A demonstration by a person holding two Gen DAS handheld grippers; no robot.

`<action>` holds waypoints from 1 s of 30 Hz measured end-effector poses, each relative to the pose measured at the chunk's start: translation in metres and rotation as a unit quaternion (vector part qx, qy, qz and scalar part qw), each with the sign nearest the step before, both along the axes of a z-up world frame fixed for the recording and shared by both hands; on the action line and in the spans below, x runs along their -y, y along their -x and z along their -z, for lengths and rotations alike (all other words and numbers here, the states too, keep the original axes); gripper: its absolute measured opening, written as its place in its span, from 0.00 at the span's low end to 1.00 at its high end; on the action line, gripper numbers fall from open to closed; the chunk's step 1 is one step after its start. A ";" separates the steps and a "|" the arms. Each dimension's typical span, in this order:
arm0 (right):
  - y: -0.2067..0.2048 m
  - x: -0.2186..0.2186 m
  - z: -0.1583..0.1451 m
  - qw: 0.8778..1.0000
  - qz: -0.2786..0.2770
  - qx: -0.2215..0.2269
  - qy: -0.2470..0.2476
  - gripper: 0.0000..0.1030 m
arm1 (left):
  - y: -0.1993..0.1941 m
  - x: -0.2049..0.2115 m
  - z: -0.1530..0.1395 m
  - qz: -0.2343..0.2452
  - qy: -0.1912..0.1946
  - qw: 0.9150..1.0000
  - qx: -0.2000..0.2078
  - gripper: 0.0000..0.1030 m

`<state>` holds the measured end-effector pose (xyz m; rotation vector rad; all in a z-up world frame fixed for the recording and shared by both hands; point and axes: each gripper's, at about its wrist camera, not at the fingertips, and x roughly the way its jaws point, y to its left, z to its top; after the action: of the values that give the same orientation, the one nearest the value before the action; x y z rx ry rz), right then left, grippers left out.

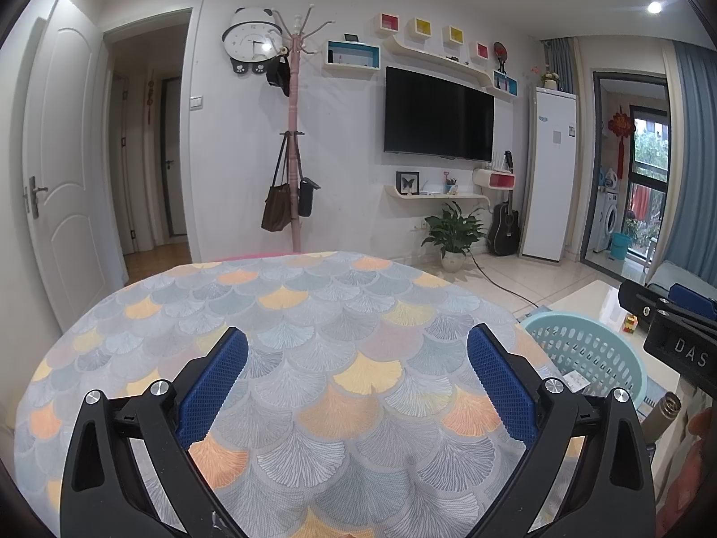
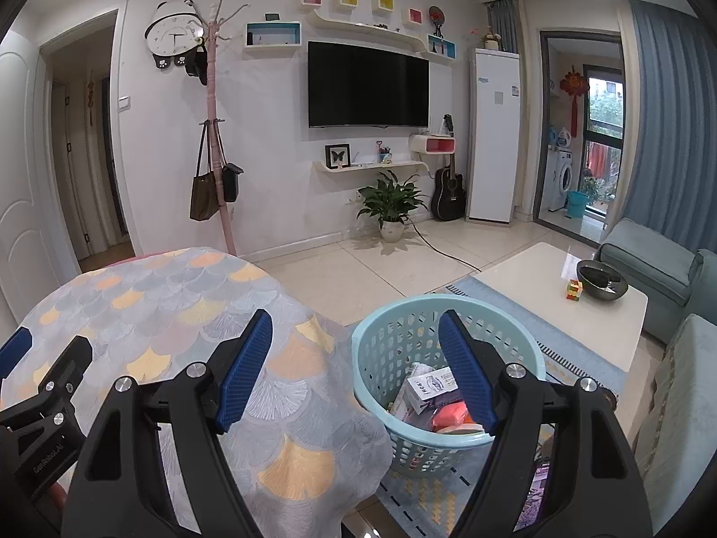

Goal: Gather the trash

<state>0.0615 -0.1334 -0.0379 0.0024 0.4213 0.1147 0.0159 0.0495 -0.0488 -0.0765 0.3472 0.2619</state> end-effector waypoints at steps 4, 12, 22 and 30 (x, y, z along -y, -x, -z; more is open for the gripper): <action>0.000 0.000 0.001 1.000 -0.002 -0.002 -0.001 0.71 | 0.001 -0.001 -0.001 -0.002 0.001 1.000 -0.001 0.93; 0.001 0.001 0.000 1.000 -0.003 -0.003 -0.003 0.71 | 0.002 -0.002 -0.003 -0.012 -0.018 1.000 -0.008 0.93; 0.001 -0.001 -0.004 1.000 -0.002 -0.003 0.001 0.71 | 0.005 -0.015 -0.019 -0.010 -0.016 1.000 -0.018 0.93; 0.007 -0.005 -0.008 1.000 -0.005 -0.003 0.007 0.71 | 0.016 -0.022 -0.025 0.013 0.004 1.000 -0.018 0.93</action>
<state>0.0541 -0.1284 -0.0304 -0.0129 0.4273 0.1223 -0.0003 0.0716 -0.0238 -0.0750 0.3852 0.2371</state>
